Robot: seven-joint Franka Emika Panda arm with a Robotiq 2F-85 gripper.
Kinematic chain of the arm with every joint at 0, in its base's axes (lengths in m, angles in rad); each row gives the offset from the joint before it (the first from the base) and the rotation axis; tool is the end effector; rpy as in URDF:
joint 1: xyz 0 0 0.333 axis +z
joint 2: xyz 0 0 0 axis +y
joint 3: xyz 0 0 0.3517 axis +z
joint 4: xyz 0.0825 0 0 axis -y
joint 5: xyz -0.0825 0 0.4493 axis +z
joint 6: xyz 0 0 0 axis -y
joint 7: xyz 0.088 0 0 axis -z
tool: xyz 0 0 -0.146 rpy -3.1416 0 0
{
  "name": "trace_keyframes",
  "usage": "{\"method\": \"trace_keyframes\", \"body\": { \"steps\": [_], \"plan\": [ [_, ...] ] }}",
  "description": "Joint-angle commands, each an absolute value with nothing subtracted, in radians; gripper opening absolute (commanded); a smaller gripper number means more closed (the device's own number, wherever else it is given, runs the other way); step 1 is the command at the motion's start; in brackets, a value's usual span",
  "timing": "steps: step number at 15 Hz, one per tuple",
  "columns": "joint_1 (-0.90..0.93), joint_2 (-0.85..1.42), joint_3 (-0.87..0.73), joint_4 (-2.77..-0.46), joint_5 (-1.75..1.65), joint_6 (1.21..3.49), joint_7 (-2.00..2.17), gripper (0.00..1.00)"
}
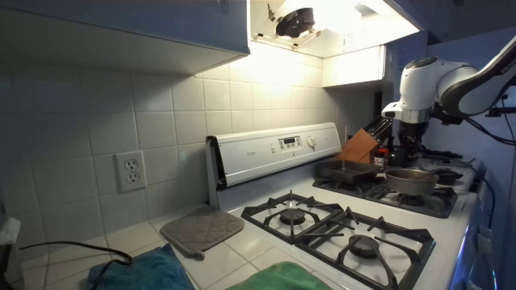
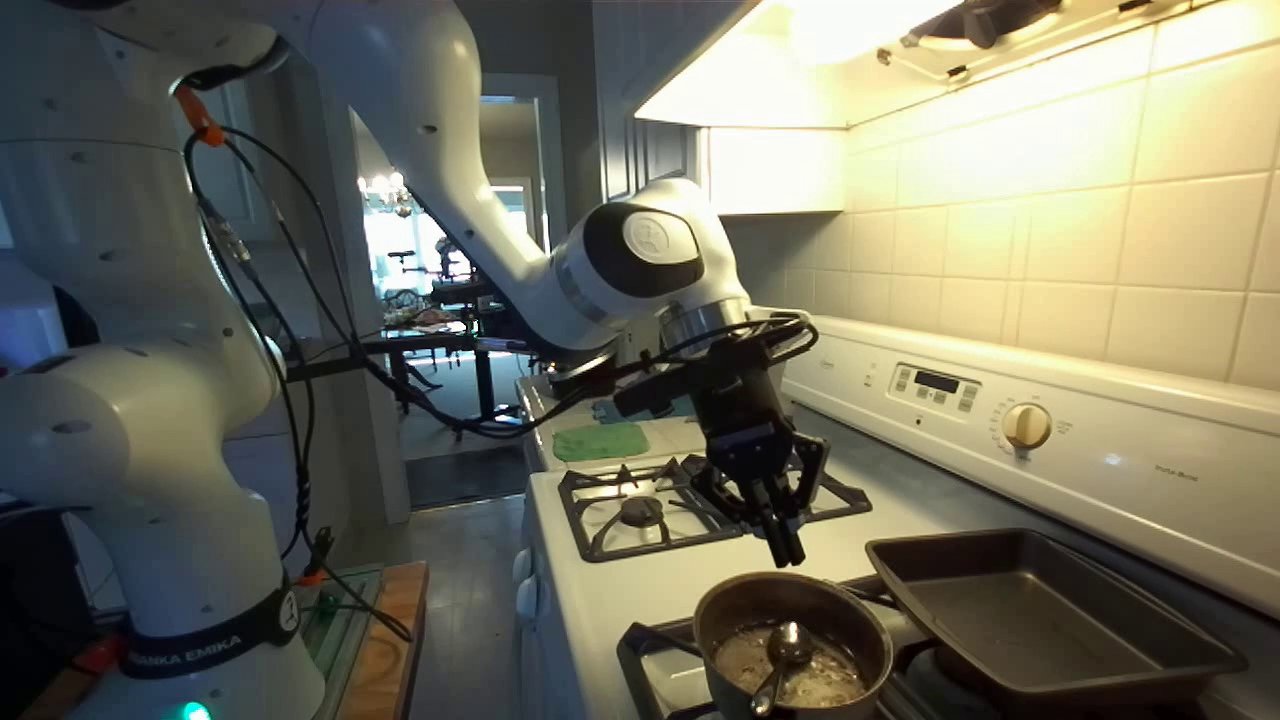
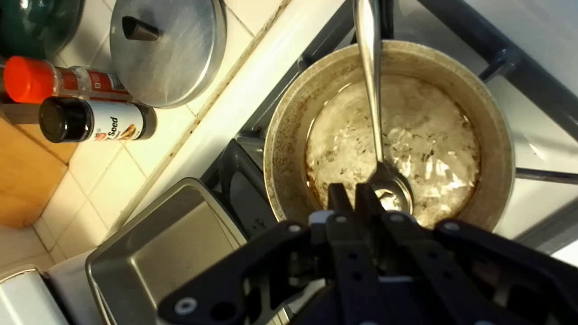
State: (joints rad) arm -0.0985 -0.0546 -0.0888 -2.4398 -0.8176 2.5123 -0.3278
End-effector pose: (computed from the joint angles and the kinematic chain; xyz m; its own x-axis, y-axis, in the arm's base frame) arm 0.5293 -0.1110 0.2879 0.7270 0.6557 -0.2035 0.6631 -0.5936 0.4560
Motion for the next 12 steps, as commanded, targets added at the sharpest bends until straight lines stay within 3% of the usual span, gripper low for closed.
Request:
{"method": "trace_keyframes", "body": {
  "steps": [1,3,4,5,12],
  "plan": [
    [-0.095,-0.077,-0.084,-2.463,-0.858,2.523,-0.263,0.03],
    [-0.101,-0.058,-0.089,-2.452,-0.863,2.525,-0.251,0.03],
    [-0.107,-0.045,-0.095,-2.445,-0.862,2.529,-0.242,0.36],
    [-0.112,-0.033,-0.103,-2.442,-0.846,2.536,-0.246,0.37],
    [-0.147,0.055,-0.151,-2.428,-0.764,2.623,-0.276,0.86]
  ]
}}
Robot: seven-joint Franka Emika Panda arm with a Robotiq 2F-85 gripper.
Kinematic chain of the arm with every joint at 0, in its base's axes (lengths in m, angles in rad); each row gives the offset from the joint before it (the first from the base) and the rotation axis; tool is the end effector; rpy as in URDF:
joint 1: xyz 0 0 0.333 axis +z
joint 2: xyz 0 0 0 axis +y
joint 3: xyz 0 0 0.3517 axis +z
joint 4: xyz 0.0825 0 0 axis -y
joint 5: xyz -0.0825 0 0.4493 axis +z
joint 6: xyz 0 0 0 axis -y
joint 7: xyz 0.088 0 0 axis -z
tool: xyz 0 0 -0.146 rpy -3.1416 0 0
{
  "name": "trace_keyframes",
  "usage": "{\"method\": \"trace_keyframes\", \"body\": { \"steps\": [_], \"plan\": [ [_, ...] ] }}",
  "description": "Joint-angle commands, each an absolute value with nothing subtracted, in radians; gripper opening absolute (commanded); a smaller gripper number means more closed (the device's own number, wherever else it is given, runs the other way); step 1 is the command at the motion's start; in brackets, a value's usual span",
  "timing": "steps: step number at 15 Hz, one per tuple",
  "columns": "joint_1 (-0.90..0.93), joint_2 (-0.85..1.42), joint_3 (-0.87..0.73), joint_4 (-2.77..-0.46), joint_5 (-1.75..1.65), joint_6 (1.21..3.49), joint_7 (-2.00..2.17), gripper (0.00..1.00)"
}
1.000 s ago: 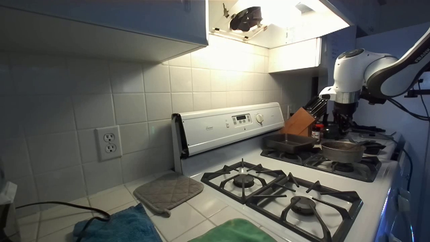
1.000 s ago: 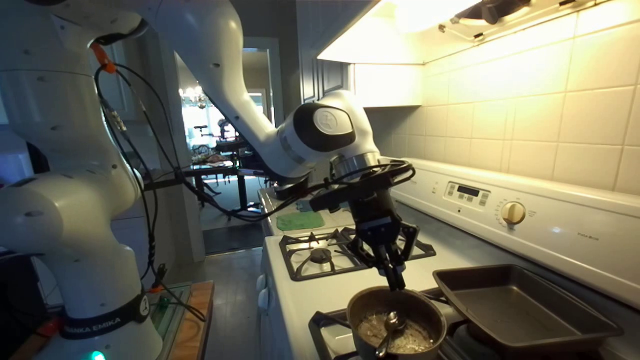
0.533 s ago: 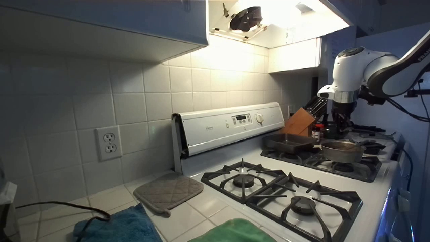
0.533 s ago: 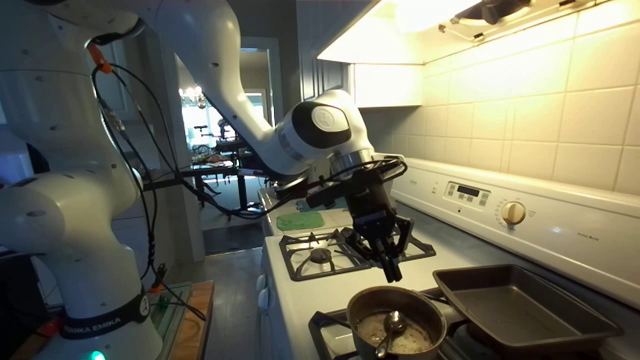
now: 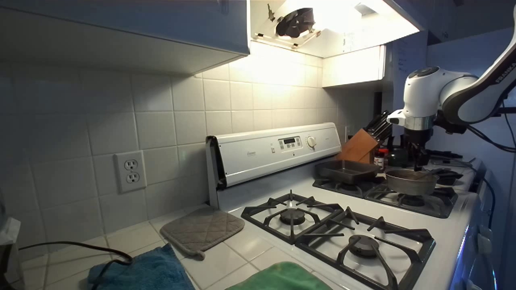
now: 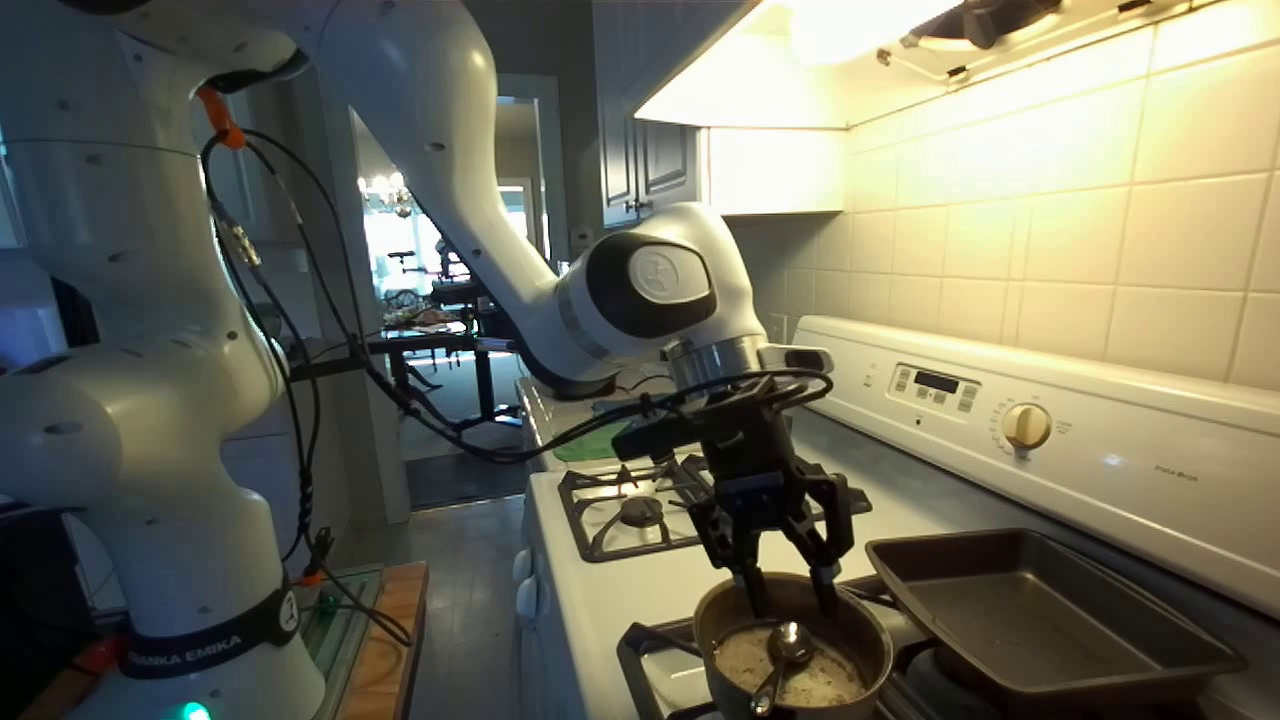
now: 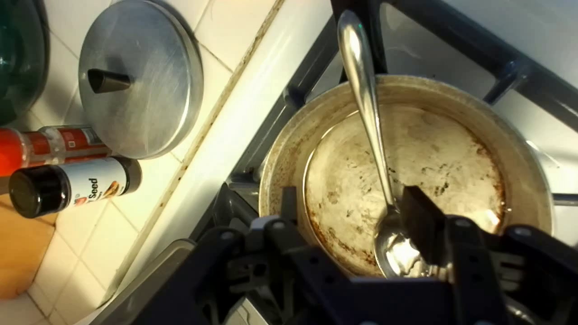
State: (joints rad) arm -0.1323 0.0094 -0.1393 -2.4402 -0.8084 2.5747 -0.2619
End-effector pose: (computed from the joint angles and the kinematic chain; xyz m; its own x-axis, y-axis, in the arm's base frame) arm 0.5218 -0.1485 0.2576 0.8034 0.5734 -0.1607 0.5790 -0.6892 0.4356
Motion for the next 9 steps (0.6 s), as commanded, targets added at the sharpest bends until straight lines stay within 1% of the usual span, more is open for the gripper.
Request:
{"method": "trace_keyframes", "body": {
  "steps": [1,2,4,6,9],
  "plan": [
    [-0.152,0.069,-0.154,-2.426,-0.742,2.635,-0.29,0.92],
    [-0.156,0.081,-0.156,-2.425,-0.725,2.645,-0.296,0.91],
    [-0.161,0.098,-0.157,-2.424,-0.686,2.657,-0.316,0.92],
    [-0.165,0.115,-0.158,-2.418,-0.659,2.668,-0.325,0.67],
    [-0.168,0.135,-0.158,-2.406,-0.624,2.674,-0.336,0.42]
  ]
}}
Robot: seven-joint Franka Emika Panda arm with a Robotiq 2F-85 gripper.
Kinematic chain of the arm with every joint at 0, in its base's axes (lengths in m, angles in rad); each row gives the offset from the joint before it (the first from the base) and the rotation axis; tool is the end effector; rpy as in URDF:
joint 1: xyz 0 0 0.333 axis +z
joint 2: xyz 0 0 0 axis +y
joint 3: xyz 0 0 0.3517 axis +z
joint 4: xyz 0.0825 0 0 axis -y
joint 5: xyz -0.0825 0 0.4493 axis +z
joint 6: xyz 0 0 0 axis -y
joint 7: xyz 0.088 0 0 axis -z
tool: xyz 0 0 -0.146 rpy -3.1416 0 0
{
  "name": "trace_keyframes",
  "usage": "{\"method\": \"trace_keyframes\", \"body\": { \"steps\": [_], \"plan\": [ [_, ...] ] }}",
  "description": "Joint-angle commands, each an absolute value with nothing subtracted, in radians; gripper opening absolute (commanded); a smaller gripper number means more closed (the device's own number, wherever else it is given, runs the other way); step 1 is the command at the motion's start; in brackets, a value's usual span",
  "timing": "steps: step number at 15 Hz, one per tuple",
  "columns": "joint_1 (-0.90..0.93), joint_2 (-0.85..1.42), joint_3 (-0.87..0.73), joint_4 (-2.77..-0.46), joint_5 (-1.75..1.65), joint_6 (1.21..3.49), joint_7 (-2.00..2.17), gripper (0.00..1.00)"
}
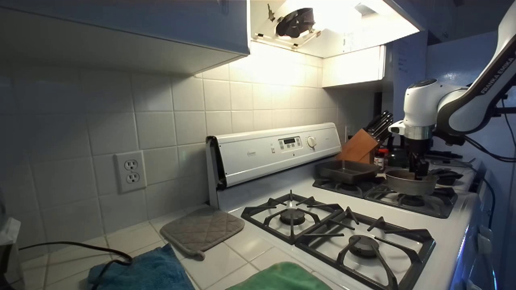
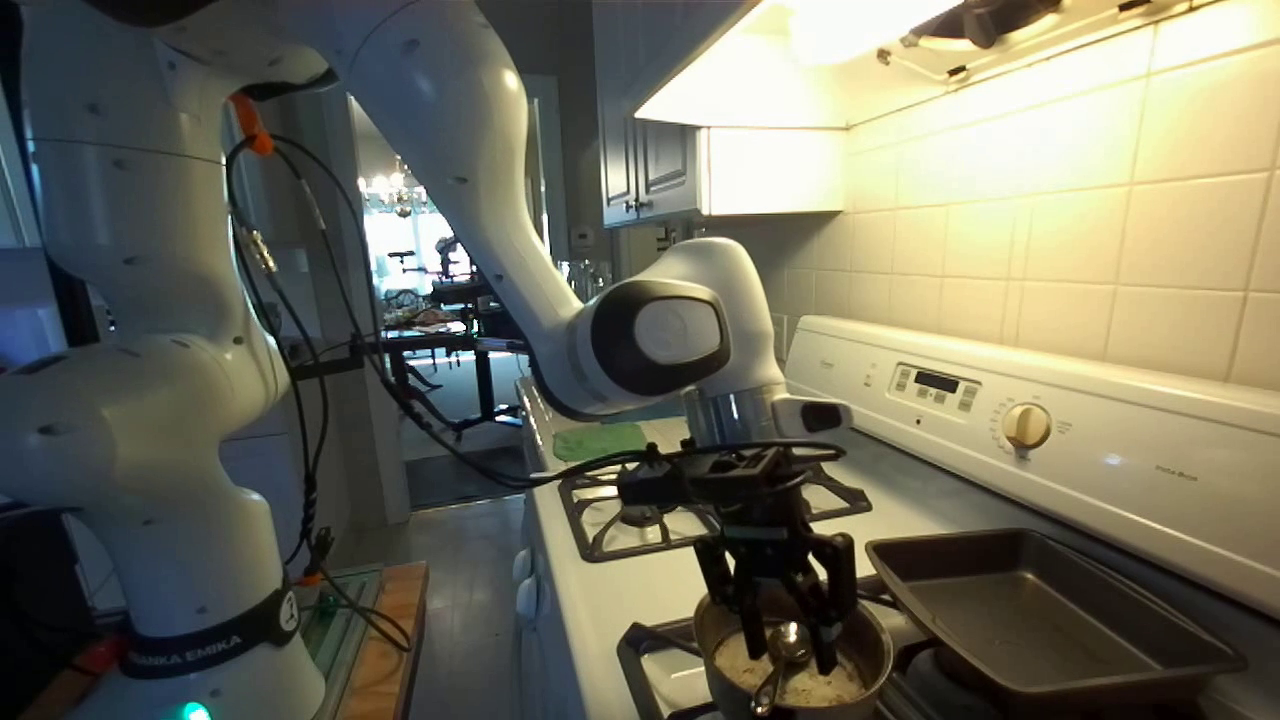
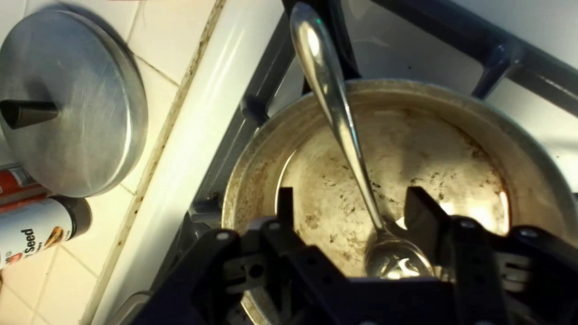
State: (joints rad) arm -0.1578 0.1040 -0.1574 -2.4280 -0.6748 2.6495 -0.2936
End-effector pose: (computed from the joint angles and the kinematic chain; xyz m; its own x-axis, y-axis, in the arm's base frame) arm 0.5209 -0.1657 0.2180 0.8513 0.5133 -0.1086 0.5155 -0.7800 0.3548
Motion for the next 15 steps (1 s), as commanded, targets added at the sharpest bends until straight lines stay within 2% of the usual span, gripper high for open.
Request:
{"method": "trace_keyframes", "body": {
  "steps": [1,6,15],
  "plan": [
    [-0.169,0.141,-0.157,-2.403,-0.616,2.678,-0.338,0.35],
    [-0.171,0.163,-0.158,-2.386,-0.588,2.681,-0.347,0.02],
    [-0.174,0.151,-0.15,-2.376,-0.528,2.662,-0.39,0.02]
  ]
}}
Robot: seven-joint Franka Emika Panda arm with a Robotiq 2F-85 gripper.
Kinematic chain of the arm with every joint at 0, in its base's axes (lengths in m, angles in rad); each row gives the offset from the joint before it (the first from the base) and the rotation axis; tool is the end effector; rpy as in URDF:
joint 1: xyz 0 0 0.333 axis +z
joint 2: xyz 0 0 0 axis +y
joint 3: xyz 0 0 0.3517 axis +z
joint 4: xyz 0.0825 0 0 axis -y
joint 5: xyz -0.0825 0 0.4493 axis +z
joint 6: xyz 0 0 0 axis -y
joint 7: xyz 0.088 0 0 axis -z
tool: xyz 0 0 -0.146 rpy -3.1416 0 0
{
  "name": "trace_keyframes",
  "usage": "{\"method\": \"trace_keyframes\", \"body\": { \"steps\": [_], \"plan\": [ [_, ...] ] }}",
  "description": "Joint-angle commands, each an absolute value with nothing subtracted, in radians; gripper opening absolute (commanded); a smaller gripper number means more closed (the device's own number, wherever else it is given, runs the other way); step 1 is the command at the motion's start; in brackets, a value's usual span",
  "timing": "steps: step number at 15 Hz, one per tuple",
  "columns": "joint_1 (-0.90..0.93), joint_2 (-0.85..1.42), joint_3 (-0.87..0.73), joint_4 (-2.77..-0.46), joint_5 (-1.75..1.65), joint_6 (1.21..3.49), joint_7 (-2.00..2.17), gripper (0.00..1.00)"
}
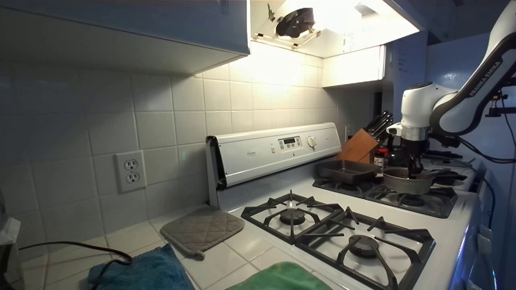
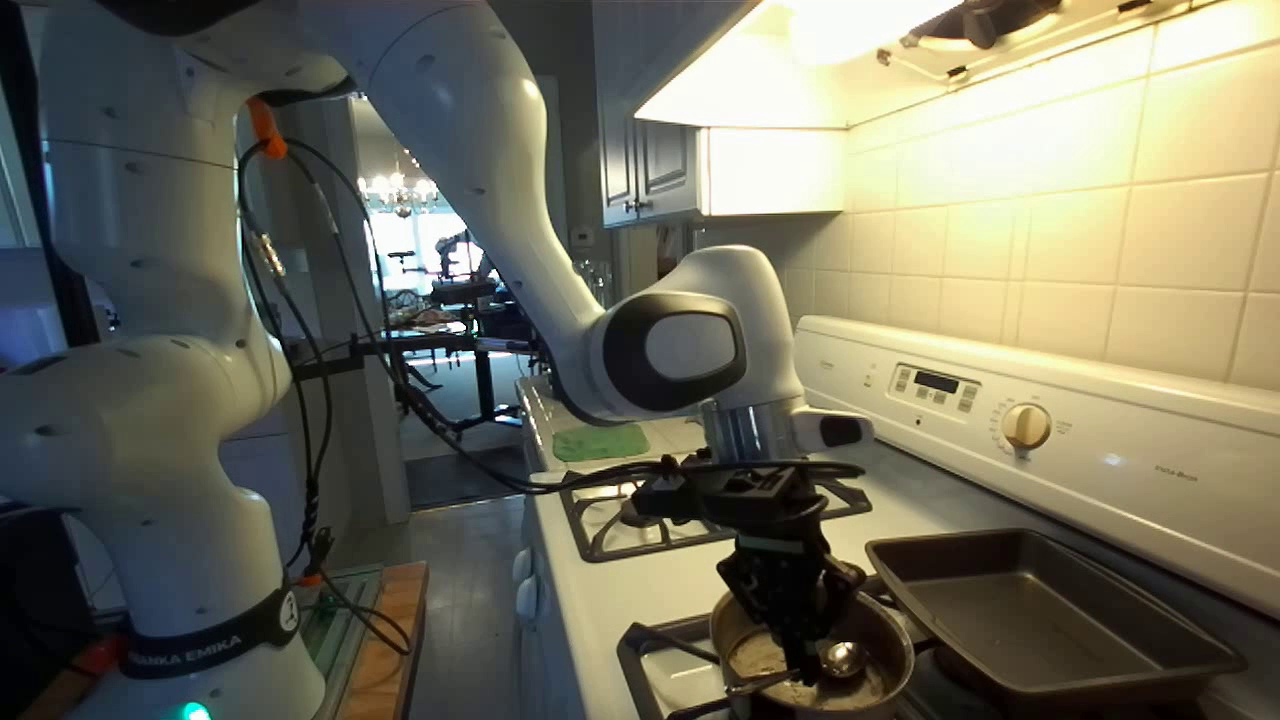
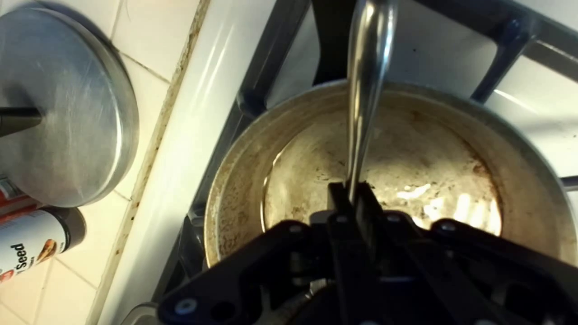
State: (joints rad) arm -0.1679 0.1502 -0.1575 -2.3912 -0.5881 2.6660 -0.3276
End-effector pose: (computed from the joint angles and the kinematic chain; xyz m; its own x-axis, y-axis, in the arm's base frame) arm 0.5322 -0.1749 0.2101 0.8736 0.4801 -0.0790 0.4778 -0.8159 0.3255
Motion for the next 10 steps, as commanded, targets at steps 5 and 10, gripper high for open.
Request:
{"method": "trace_keyframes", "body": {
  "steps": [5,10],
  "plan": [
    [-0.172,0.096,-0.144,-2.395,-0.46,2.642,-0.479,0.02],
    [-0.167,0.051,-0.144,-2.403,-0.444,2.62,-0.532,0.02]
  ]
}}
